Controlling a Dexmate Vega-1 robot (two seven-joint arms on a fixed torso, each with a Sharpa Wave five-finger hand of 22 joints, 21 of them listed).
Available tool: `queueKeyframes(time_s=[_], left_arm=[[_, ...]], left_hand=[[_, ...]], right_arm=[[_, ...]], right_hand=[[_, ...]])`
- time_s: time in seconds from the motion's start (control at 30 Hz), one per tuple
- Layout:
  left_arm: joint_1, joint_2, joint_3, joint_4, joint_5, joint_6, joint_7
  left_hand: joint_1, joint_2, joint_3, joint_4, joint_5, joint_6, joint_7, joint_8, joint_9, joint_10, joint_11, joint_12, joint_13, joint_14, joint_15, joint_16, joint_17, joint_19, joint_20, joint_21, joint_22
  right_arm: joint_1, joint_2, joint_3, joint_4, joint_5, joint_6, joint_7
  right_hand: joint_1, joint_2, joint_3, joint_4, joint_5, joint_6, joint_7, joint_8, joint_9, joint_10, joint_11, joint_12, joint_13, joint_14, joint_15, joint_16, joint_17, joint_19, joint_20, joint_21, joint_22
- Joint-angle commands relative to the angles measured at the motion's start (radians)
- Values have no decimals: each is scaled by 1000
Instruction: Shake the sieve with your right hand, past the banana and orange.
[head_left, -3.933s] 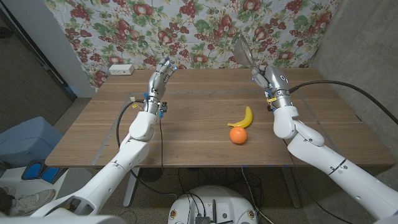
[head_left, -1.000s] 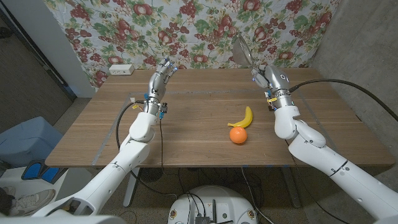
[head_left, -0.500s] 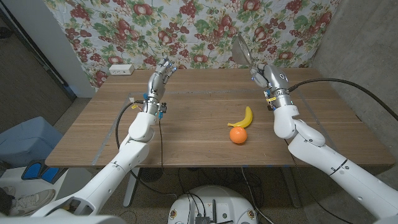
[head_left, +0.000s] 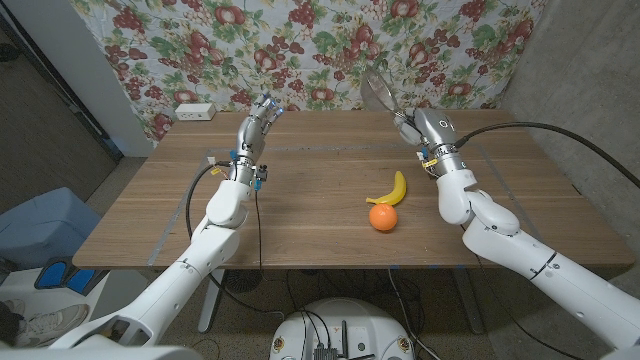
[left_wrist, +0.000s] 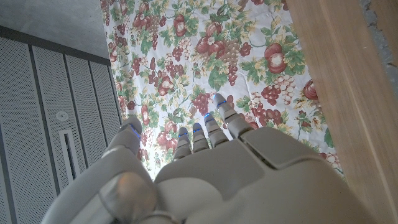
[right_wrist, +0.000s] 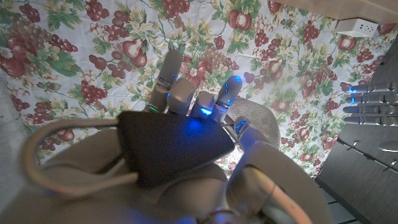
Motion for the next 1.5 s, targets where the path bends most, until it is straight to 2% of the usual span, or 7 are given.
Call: queueKeyframes(time_s=[0.03,0.23,1.0,1.23,1.5], left_arm=[[-4,1,1,5,-4,4,-3],[-5,1,1,6,-5,5,-3],[-16,-8,6,23,-5,3,-2],[-12,-8,7,18,0,4,3],[-9,-8,7,9,3,8,8]], left_hand=[[-9,-1,5,0,-2,-2,1,-1,0,-3,-2,3,2,-7,-29,2,1,6,1,-2,0],[-10,-1,6,0,-2,-1,1,0,0,-3,-4,3,2,-7,-29,2,1,6,0,-3,0],[-15,-2,12,-3,-2,-1,0,0,0,-3,-2,3,2,-8,-28,2,1,6,1,-3,0],[-16,-2,13,-3,-2,-2,-1,-1,0,-3,-3,4,2,-8,-29,2,1,5,2,-3,0],[-18,-3,16,-4,-2,-2,-1,-1,0,-4,-1,3,2,-8,-29,2,1,6,2,-3,0]], right_arm=[[45,-24,-78,36,-152,-14,40],[65,-33,-113,58,-234,-19,71],[76,-24,-116,61,-271,-5,142],[62,-14,-89,53,-228,-4,133],[25,0,-14,30,-80,16,106]], right_hand=[[-8,2,10,-2,1,-13,7,4,-5,-2,-13,2,3,-5,-83,3,3,-3,-69,2,0],[-10,2,10,-2,1,-17,3,6,-5,-4,-12,2,3,-7,-83,3,3,-9,-70,0,0],[-15,0,9,-1,3,-19,7,12,-16,-5,-6,3,3,-14,-83,3,2,-10,-69,-2,-1],[-15,0,10,-1,3,-19,7,14,-16,-2,-7,4,2,-15,-83,3,2,-10,-69,-3,-1],[-16,1,10,0,3,-19,7,16,-18,-7,-12,2,2,-15,-84,4,2,-8,-69,-3,-1]])
